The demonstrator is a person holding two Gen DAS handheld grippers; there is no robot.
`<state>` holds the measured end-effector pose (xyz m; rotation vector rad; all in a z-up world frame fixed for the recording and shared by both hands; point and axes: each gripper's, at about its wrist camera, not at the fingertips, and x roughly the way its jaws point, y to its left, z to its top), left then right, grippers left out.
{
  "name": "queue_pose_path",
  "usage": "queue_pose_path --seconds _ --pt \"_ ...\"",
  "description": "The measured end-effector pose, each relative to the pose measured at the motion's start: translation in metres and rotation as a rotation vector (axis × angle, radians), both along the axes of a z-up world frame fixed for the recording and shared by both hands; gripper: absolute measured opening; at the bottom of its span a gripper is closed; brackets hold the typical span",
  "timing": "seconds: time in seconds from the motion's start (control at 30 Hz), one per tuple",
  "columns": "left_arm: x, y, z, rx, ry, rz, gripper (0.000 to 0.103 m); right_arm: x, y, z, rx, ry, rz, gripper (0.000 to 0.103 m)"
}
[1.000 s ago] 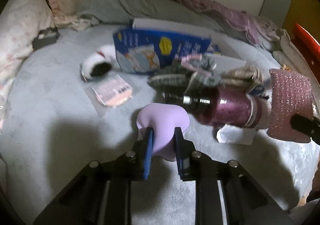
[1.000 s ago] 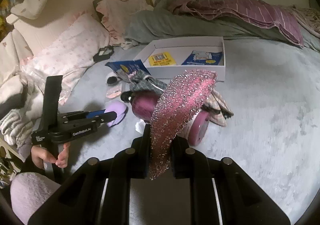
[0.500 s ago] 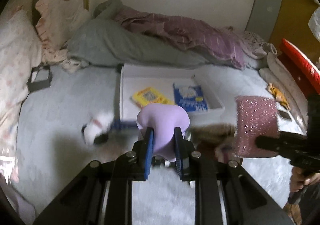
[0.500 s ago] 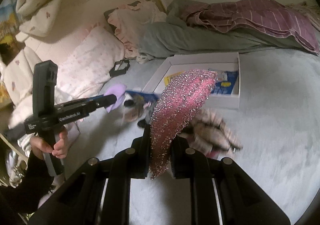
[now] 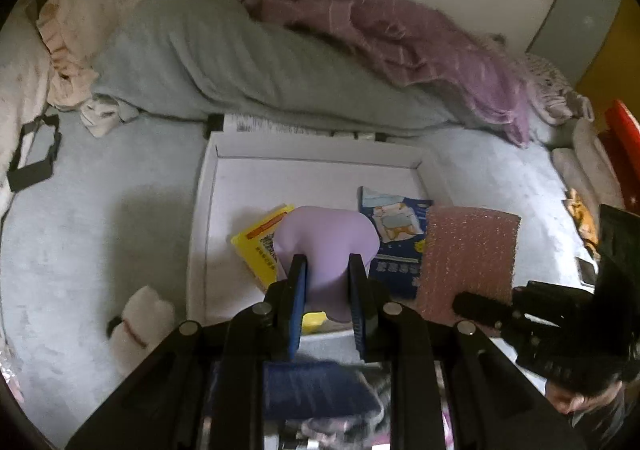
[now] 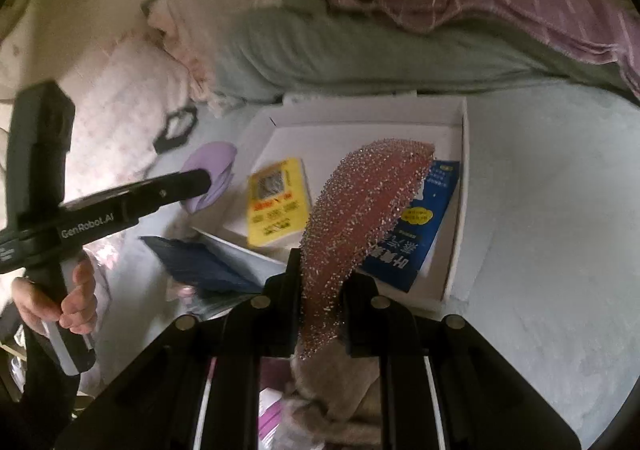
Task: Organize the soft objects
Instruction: 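Carry the sponge and lavender pad into the white tray and open both grippers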
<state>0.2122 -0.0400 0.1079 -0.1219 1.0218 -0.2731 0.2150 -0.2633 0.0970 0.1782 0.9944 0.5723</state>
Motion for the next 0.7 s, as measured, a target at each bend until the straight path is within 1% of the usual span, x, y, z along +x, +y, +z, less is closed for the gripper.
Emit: queue_pose_path --seconds 0.07,0.23,0.3,0.33,0.4,0.43,0.47,0.5,0.53,0.57,0.63,0.67,0.7 --pt "0.011 -0.002 -0.011 0.015 0.021 0.03 0.019 0.008 0.003 -0.005 -0.009 0.003 0.007 0.018" --pt "0.035 -0.003 -0.032 0.079 0.075 0.115 0.019 0.025 0.003 -0.013 0.038 0.027 -0.013 0.018" --pt "0.04 -0.003 -0.041 0.088 0.101 0.133 0.019 0.03 0.003 -0.018 0.042 0.046 -0.015 0.018" --pt "0.041 -0.004 -0.044 0.08 0.099 0.127 0.021 0.032 0.004 -0.022 0.049 0.06 -0.01 0.018" --pt "0.039 -0.007 -0.049 0.083 0.101 0.113 0.031 0.035 0.004 -0.029 0.064 0.093 0.002 0.018" --pt "0.036 -0.009 -0.049 0.086 0.101 0.11 0.045 0.036 0.004 -0.032 0.076 0.11 0.006 0.018" --pt "0.033 -0.01 -0.049 0.088 0.079 0.109 0.057 0.036 0.003 -0.035 0.084 0.117 0.005 0.019" --pt "0.029 -0.01 -0.047 0.093 0.062 0.115 0.06 0.037 0.001 -0.036 0.089 0.123 0.0 0.022" --pt "0.027 -0.01 -0.046 0.093 0.059 0.116 0.067 0.038 -0.001 -0.038 0.095 0.133 -0.01 0.023" --pt "0.026 -0.009 -0.045 0.09 0.06 0.118 0.07 0.041 -0.003 -0.04 0.099 0.145 -0.019 0.025" --pt "0.023 -0.007 -0.043 0.077 0.072 0.129 0.07 0.045 -0.005 -0.043 0.076 0.165 -0.045 0.027" --pt "0.022 -0.006 -0.042 0.067 0.074 0.13 0.07 0.045 -0.005 -0.043 0.042 0.166 -0.057 0.037" --pt "0.02 -0.006 -0.039 0.061 0.074 0.127 0.07 0.044 -0.005 -0.042 -0.015 0.156 -0.071 0.046"
